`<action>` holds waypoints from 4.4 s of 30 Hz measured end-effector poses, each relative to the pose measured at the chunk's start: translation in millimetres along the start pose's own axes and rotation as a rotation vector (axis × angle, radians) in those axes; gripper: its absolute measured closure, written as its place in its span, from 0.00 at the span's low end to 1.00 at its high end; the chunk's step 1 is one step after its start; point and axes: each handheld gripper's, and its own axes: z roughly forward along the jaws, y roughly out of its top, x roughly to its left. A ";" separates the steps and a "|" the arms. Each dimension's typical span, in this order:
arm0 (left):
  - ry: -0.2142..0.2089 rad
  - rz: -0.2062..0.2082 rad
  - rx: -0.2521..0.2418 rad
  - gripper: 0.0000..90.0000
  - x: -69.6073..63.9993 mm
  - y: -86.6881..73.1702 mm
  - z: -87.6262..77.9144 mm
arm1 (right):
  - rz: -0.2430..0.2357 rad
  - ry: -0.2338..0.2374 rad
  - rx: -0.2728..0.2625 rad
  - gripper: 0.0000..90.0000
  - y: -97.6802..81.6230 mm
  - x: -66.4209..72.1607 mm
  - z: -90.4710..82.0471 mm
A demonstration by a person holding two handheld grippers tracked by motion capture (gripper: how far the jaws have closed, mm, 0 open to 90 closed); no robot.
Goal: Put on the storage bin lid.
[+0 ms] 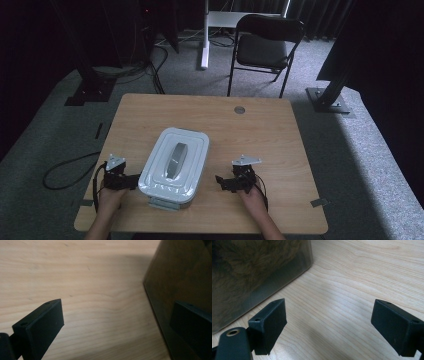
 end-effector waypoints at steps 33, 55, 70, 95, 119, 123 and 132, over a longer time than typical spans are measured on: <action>-0.119 0.070 0.040 0.02 -49.6 4.2 34.4 | 0.012 -0.038 -0.007 0.14 -6.5 -17.6 -21.1; -0.083 0.110 -0.020 0.02 -40.5 -2.4 19.2 | 0.030 -0.068 -0.044 0.14 -24.0 -29.7 -36.2; -0.038 0.103 -0.059 0.02 -23.0 -14.7 2.5 | 0.055 -0.147 -0.105 0.13 -37.7 -44.4 -52.3; 0.038 0.048 -0.075 0.02 5.6 -32.5 -19.3 | 0.138 -0.292 -0.121 0.13 -79.8 -77.7 -93.1; 0.162 0.013 -0.054 0.02 27.6 -50.1 -41.4 | 0.209 -0.442 -0.128 0.13 -97.3 -96.0 -117.2; 0.162 -0.002 -0.060 0.02 30.6 -50.7 -43.3 | 0.253 -0.453 -0.142 0.13 -100.8 -101.8 -120.4; 0.188 -0.016 -0.071 0.02 39.7 -50.8 -45.1 | 0.271 -0.511 -0.123 0.13 -103.7 -107.0 -118.2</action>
